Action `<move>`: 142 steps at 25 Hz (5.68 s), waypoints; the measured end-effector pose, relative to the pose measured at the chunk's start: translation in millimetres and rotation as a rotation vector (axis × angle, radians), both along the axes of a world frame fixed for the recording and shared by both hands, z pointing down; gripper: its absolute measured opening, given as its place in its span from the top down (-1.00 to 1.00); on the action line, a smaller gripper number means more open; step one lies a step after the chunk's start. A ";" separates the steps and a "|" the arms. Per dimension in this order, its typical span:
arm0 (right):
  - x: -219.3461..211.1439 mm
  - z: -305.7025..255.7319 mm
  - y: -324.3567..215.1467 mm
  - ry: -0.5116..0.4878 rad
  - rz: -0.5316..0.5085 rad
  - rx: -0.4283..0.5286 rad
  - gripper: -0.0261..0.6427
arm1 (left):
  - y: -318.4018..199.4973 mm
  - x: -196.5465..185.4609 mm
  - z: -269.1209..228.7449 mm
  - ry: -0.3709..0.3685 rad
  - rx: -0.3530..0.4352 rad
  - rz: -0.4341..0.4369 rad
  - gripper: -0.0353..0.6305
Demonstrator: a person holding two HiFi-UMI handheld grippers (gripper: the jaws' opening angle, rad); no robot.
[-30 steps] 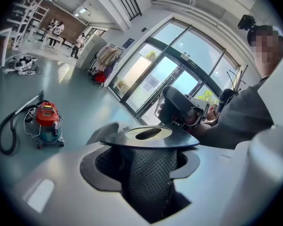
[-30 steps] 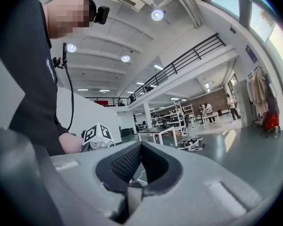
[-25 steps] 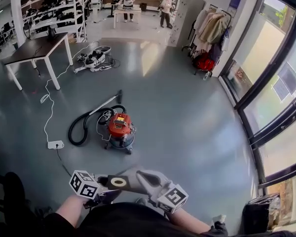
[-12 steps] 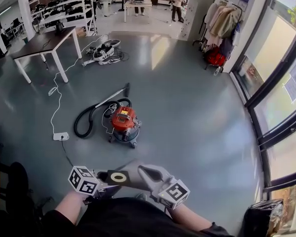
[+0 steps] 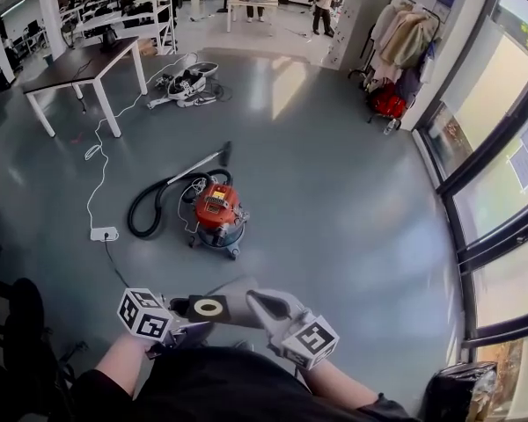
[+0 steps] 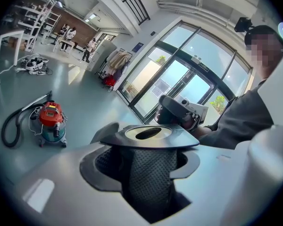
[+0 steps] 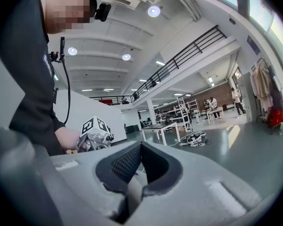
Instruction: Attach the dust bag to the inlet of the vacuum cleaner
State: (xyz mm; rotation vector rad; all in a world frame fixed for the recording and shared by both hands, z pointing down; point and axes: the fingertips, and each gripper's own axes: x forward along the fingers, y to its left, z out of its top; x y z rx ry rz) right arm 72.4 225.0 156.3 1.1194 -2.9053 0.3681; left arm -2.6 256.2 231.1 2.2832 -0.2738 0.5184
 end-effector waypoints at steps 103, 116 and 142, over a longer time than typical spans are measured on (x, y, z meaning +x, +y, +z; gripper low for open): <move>-34.5 256.7 -338.0 0.192 0.095 -0.201 0.94 | -258.1 -33.0 334.1 -0.022 -0.376 0.180 0.11; -22.6 318.8 -360.2 0.165 0.110 -0.186 0.94 | -268.0 -17.1 406.9 -0.024 -0.396 0.207 0.11; -40.0 473.8 -394.2 0.184 0.070 -0.060 0.94 | -275.8 -14.1 577.6 0.041 -0.437 0.229 0.11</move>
